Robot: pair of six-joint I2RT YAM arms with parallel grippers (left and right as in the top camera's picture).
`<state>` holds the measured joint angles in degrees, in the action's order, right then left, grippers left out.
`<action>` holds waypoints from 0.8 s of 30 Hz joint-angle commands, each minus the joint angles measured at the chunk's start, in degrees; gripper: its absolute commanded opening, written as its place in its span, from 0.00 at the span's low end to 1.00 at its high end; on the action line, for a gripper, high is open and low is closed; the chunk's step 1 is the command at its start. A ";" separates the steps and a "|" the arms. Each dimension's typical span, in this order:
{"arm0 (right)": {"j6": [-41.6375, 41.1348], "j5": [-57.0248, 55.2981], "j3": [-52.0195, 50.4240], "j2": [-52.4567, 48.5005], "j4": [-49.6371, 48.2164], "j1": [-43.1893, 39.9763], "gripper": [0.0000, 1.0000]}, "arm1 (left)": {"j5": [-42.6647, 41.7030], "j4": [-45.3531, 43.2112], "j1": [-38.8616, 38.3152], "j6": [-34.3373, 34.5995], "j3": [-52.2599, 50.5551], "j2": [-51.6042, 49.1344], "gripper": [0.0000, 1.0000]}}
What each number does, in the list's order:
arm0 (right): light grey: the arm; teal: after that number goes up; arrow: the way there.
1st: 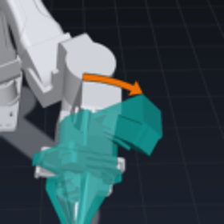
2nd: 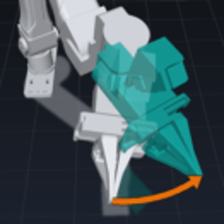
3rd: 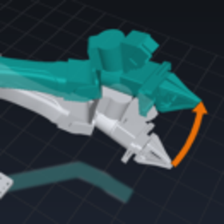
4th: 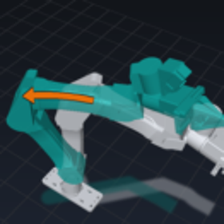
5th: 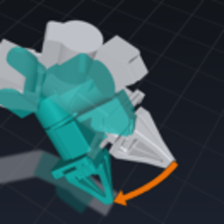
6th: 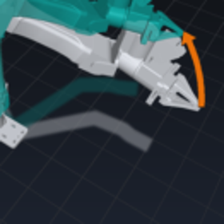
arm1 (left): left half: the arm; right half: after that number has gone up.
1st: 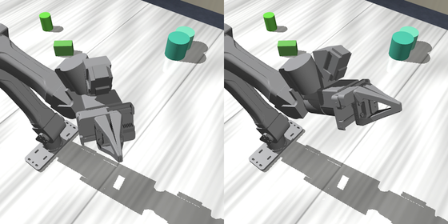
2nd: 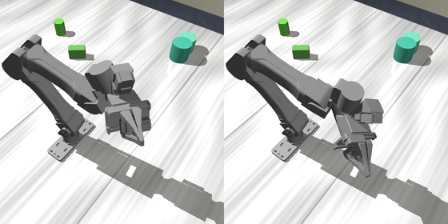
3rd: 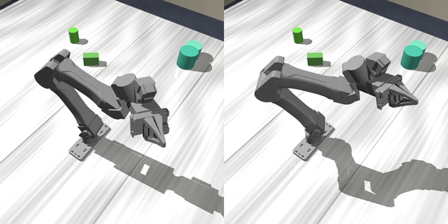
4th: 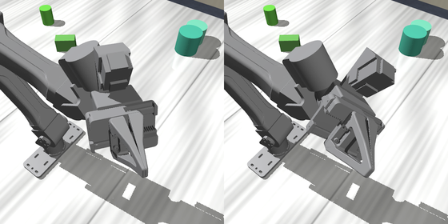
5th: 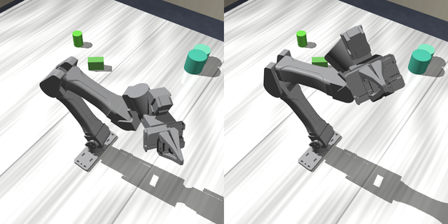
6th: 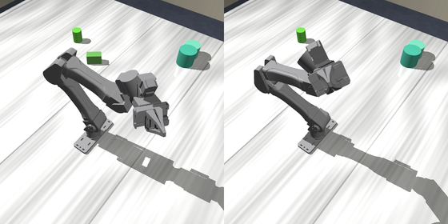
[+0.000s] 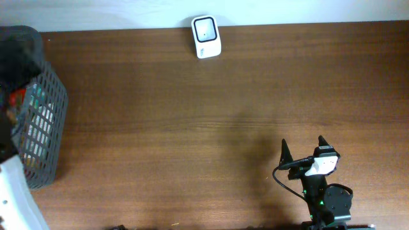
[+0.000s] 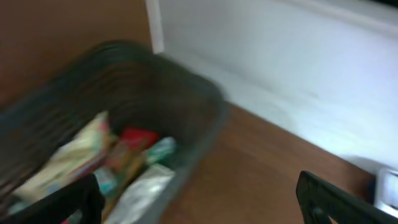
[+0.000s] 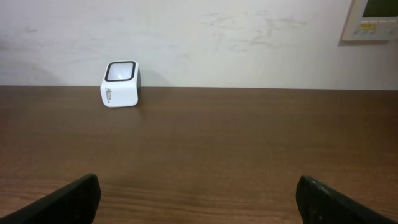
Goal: Scan the item barcode
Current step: 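Reach the left gripper into the basket and grasp the snack bag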
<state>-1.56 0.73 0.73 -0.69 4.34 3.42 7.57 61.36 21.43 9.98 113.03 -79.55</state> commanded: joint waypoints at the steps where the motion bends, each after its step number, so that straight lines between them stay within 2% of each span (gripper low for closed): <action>1: -0.61 -0.26 -0.42 0.37 0.17 0.33 0.99 | 4.04 2.23 7.45 1.33 0.37 -2.95 0.98; 3: -0.61 -0.28 -0.42 0.37 0.17 0.33 0.98 | 4.24 2.75 12.09 0.37 0.37 -5.70 0.99; 5: -0.61 -0.28 -0.42 0.37 0.17 0.33 0.99 | 4.24 2.91 14.03 -3.61 0.37 -8.70 1.00; 7: -0.61 -0.26 -0.42 0.37 0.17 0.31 0.99 | 4.31 2.84 14.27 -6.88 0.37 -11.45 0.96; 9: -0.61 -0.28 -0.42 0.37 0.17 0.31 0.99 | 4.31 1.46 14.27 -13.92 0.37 -15.85 0.94; 11: -0.61 -0.28 -0.42 0.37 0.17 0.31 0.99 | 5.99 0.22 14.27 -18.97 0.37 -19.10 0.97; 13: -0.61 -0.28 -0.42 0.37 0.17 0.31 0.99 | 10.71 -0.31 14.84 -19.21 0.37 -21.81 1.00; 17: -0.61 -0.28 -0.42 0.37 0.17 0.31 0.99 | 10.88 -2.19 19.54 -19.37 0.37 -28.87 0.99; 24: -0.61 -0.28 -0.42 0.37 0.17 0.31 0.99 | 9.51 -7.39 24.68 -26.51 0.37 -38.01 0.96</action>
<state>-1.54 0.71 0.73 -0.69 4.34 3.42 17.41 55.79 45.28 -12.01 113.03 -115.02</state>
